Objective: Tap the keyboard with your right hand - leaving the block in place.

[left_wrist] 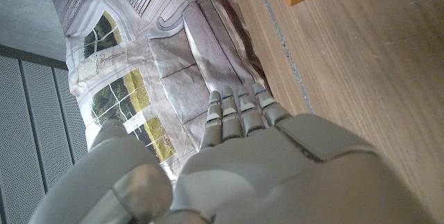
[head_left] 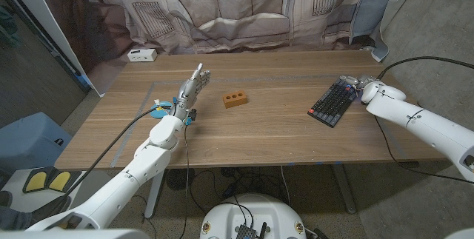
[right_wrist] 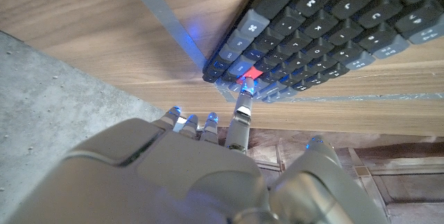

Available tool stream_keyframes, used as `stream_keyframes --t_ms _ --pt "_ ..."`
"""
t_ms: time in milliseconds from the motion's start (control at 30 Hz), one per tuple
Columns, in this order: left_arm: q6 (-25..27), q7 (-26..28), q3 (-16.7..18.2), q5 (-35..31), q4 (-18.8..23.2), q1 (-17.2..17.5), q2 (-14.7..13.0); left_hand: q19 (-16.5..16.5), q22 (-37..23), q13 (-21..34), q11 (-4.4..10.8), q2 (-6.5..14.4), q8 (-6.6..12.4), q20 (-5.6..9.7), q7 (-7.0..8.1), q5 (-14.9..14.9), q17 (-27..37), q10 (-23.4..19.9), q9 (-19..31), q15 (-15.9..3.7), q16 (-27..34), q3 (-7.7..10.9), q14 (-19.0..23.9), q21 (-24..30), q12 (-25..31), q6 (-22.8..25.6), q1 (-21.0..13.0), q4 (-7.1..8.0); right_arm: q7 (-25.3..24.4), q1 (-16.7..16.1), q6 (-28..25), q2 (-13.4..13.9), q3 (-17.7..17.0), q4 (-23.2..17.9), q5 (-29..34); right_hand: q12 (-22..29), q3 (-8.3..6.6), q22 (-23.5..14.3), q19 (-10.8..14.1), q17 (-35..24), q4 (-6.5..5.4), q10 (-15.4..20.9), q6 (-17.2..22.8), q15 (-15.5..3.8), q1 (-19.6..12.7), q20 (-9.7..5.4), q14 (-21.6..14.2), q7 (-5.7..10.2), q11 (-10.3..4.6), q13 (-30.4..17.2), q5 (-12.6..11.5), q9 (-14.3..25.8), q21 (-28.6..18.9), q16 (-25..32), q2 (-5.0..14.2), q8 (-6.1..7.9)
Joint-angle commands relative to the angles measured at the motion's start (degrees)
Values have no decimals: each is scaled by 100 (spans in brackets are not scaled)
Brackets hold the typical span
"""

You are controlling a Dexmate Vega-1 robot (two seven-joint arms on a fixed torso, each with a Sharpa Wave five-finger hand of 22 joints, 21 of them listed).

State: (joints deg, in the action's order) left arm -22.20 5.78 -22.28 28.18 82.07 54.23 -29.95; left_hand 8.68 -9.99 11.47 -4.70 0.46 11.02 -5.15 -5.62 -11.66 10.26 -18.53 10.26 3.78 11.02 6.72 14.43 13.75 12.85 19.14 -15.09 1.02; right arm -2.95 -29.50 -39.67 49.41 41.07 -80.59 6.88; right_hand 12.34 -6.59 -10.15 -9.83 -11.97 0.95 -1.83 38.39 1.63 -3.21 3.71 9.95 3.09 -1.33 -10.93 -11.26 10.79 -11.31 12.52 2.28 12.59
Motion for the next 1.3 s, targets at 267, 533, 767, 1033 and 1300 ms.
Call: stream_keyframes --t_ms 267,533,767,1033,1300 --pt "-102 -48 0 14 -137 -76 53 63 -25 14 19 62 1 2 2 9 11 -58 17 18 -3 1 55 -12 -20 62 -21 -21 -180 -109 -20 43 -147 -166 -45 -18 -29 -8 -193 -3 41 1 7 -19 -85 57 335 56 -36 -7 -45 6 -60 41 34 -31" --pt "-121 -66 -3 22 -154 -78 59 68 -26 14 5 67 0 2 5 9 11 -54 17 13 -5 1 52 -21 -23 64 -22 -24 -221 -163 -44 99 -185 -297 -43 -22 -39 -7 -182 1 55 16 10 -25 -106 65 313 53 -35 -5 -42 7 -60 43 41 -40" --pt "-139 -88 -5 47 -177 -76 74 78 -26 14 19 73 0 9 7 10 11 -62 17 13 0 1 66 -29 -22 65 -24 -27 -287 -249 -34 154 -246 -437 -53 -30 -52 -7 -146 7 76 26 -87 -20 -134 93 255 114 -47 -4 -38 7 -68 57 48 -90" --pt "-166 -103 -2 59 -191 -68 80 95 -26 14 20 79 3 32 17 10 11 -73 17 -3 0 1 72 -35 -20 75 -26 -31 -381 -378 -115 232 -334 -675 -60 -37 -60 -7 -124 10 93 31 -148 -10 -154 111 222 139 -54 -4 -33 8 -70 62 48 -117" --pt "-172 -106 0 65 -189 -55 78 101 -27 14 15 83 3 31 13 10 11 -79 17 -3 -1 0 73 -44 -19 79 -27 -34 -399 -471 -157 299 -407 -835 -103 -48 -74 -8 -46 15 120 34 -276 2 -185 181 186 218 -18 -4 -27 10 -91 62 50 -167"
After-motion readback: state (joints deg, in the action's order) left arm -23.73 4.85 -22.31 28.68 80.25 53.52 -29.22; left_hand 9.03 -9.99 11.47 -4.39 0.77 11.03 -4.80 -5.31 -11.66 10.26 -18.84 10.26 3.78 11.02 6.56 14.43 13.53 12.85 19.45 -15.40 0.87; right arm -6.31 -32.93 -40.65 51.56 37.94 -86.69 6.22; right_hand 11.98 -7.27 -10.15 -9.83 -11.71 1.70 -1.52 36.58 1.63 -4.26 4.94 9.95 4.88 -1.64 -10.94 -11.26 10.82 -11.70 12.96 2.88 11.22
